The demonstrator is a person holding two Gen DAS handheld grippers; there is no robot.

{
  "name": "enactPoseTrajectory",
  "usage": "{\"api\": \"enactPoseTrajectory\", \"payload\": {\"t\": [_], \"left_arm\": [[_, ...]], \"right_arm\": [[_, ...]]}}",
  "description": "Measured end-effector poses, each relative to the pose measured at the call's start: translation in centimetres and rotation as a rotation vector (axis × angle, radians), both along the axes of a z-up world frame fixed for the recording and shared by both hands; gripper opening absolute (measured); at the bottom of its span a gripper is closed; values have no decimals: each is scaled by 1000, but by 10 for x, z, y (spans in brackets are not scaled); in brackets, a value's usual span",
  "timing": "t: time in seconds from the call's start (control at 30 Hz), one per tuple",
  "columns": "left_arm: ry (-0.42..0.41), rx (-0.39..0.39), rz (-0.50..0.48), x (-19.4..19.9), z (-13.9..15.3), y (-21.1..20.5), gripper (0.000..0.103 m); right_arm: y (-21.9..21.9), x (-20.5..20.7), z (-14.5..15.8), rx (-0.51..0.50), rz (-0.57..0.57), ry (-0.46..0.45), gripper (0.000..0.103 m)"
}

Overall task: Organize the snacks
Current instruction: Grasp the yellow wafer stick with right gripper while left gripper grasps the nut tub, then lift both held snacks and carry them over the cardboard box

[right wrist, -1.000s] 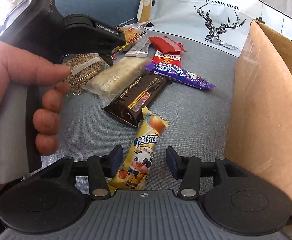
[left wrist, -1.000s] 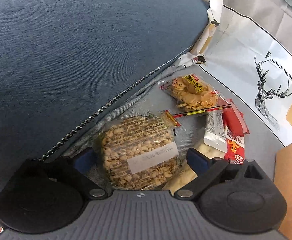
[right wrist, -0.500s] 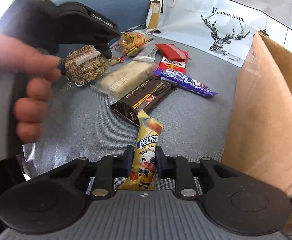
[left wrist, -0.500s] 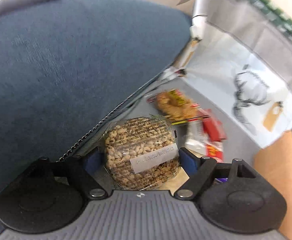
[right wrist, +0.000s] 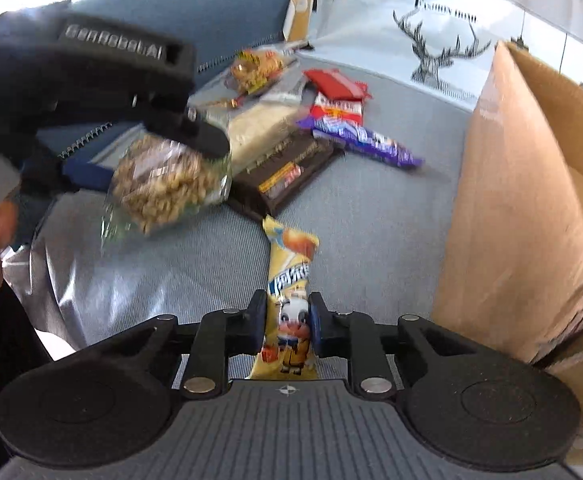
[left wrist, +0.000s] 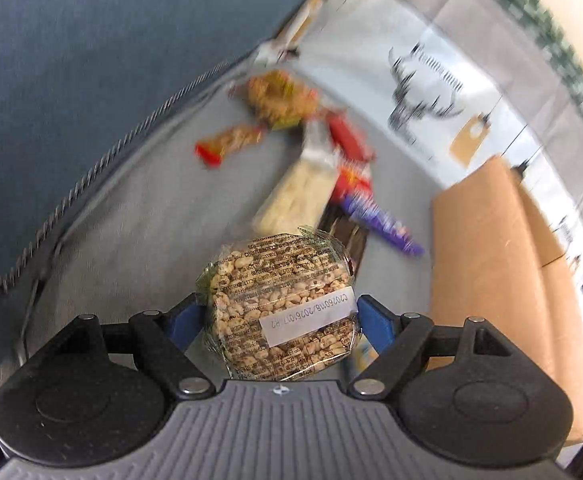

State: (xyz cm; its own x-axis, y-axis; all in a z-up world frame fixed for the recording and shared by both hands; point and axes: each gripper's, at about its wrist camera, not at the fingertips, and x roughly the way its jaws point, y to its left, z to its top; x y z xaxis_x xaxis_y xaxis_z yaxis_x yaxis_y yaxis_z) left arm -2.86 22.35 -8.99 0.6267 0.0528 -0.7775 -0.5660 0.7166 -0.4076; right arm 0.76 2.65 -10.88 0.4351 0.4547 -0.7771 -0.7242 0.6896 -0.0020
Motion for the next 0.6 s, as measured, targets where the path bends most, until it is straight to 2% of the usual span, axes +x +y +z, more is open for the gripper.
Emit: {"api": "enactPoseTrajectory", "payload": {"t": [0.1, 0.23, 0.4, 0.6], "left_arm": [[38, -9, 7, 4, -9, -1, 86], [52, 36, -8, 8, -11, -8, 86], [50, 49, -7, 5, -11, -9, 86], [27, 44, 5, 1, -7, -8, 86]], "right_arm": [[-1, 0, 0, 6, -2, 3, 23], [-4, -1, -1, 8, 2, 5, 23], [-5, -1, 0, 6, 11, -4, 23], [-6, -7, 8, 27, 11, -72, 18]]}}
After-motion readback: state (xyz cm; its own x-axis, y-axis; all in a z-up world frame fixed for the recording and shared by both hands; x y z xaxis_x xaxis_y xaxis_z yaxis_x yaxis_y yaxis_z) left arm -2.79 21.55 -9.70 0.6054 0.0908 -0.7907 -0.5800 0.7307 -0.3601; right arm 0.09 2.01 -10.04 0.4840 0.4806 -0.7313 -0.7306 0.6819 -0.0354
